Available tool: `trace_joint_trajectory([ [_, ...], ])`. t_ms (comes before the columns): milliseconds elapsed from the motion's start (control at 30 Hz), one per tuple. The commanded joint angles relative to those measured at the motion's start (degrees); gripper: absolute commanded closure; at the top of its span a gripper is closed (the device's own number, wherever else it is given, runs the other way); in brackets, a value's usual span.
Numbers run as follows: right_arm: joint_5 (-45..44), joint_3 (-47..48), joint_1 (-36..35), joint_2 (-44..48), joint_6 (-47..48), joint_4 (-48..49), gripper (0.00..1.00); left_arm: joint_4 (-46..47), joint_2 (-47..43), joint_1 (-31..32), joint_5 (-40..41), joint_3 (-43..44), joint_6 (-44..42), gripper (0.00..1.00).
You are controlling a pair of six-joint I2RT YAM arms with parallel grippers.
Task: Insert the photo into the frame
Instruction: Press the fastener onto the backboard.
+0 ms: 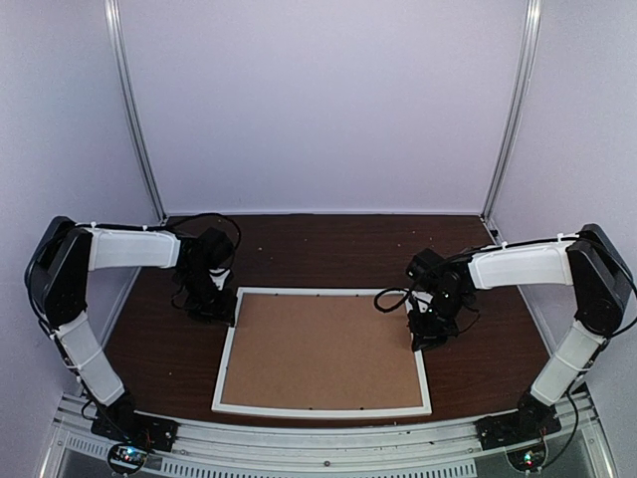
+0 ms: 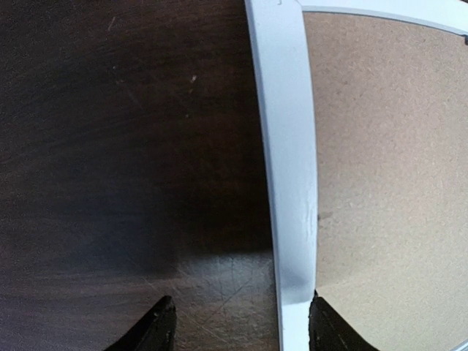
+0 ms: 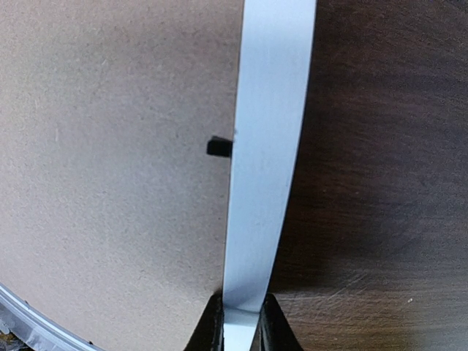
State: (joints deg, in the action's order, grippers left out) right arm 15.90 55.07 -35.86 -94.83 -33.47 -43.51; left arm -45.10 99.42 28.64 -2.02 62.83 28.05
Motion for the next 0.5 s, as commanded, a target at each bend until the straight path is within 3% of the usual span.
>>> trace_joint_trajectory([
  [0,-2.9,-1.9,0.3,-0.7,1.3,0.3,0.97,-0.2,1.6,-0.3,1.1,1.7,-1.3,0.37],
  [467,-2.7,-1.9,0.4,-0.9,1.1,0.5,0.97,3.8,3.0,0.2,-3.1,-1.5,-0.1,0.37],
])
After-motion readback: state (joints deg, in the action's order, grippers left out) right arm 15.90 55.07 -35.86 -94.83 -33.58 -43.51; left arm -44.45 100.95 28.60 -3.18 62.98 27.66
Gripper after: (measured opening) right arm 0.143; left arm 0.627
